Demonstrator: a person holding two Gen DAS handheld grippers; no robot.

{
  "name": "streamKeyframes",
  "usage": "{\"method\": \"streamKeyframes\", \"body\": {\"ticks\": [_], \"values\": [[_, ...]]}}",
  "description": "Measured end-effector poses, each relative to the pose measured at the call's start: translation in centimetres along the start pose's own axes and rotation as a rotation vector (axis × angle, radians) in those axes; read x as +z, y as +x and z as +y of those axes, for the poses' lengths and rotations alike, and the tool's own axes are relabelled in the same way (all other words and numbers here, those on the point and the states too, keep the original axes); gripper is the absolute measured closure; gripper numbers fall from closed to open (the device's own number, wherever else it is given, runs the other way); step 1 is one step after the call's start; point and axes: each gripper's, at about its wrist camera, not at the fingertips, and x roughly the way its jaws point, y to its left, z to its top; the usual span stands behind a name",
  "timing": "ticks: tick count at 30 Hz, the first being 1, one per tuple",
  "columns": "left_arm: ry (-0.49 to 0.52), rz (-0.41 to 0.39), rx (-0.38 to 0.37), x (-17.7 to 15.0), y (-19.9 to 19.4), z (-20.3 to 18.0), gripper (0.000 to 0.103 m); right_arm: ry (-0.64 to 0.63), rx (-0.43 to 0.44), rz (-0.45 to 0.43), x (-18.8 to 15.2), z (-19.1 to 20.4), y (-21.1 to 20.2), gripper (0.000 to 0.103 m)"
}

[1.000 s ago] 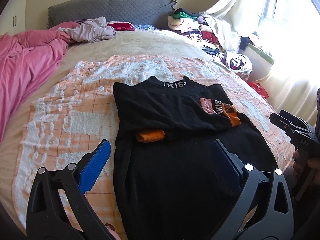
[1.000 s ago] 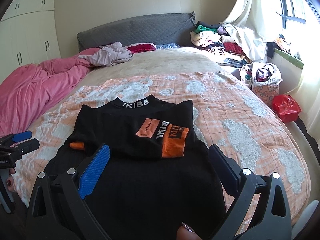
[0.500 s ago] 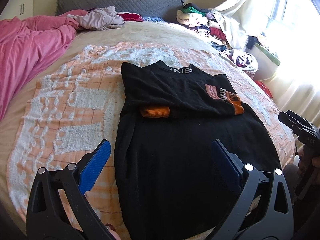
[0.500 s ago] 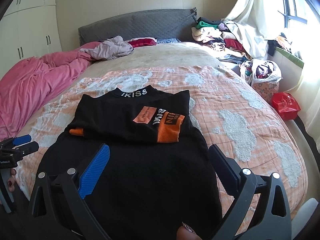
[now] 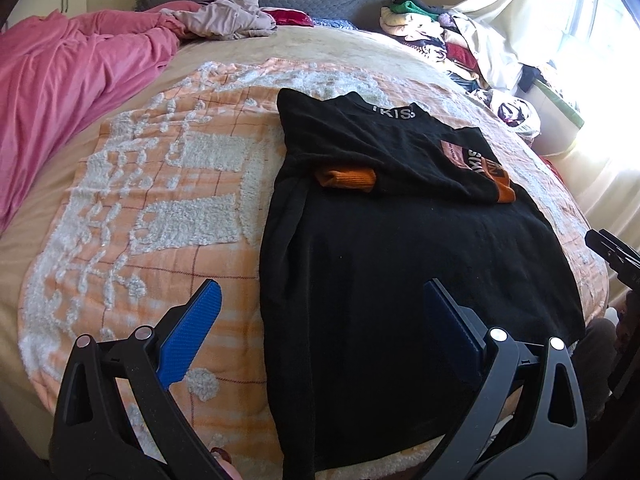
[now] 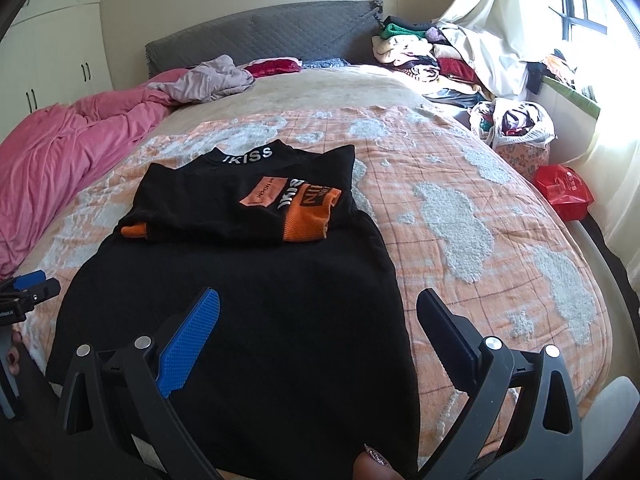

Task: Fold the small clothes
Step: 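Move both grippers down to the hem of the black shirt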

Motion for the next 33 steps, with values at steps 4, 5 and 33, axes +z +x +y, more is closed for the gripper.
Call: {"method": "streamKeyframes", "body": {"ticks": [4, 5, 33], "values": [[-0.006, 0.026, 0.011, -0.7, 0.3, 0.2, 0.009, -0.006, -0.005, 0.02, -0.7, -0.5, 0.0, 0.005], [-0.006, 0.031, 0.011, -0.9, 0.3, 0.3, 0.009, -0.007, -0.005, 0.025, -1.0, -0.6, 0.0, 0.005], [-0.053, 0.201, -0.051, -7.3, 1.6, 2.3, 0.009, -0.022, -0.011, 0.227, -7.5, -3.8, 1.3, 0.005]]}}
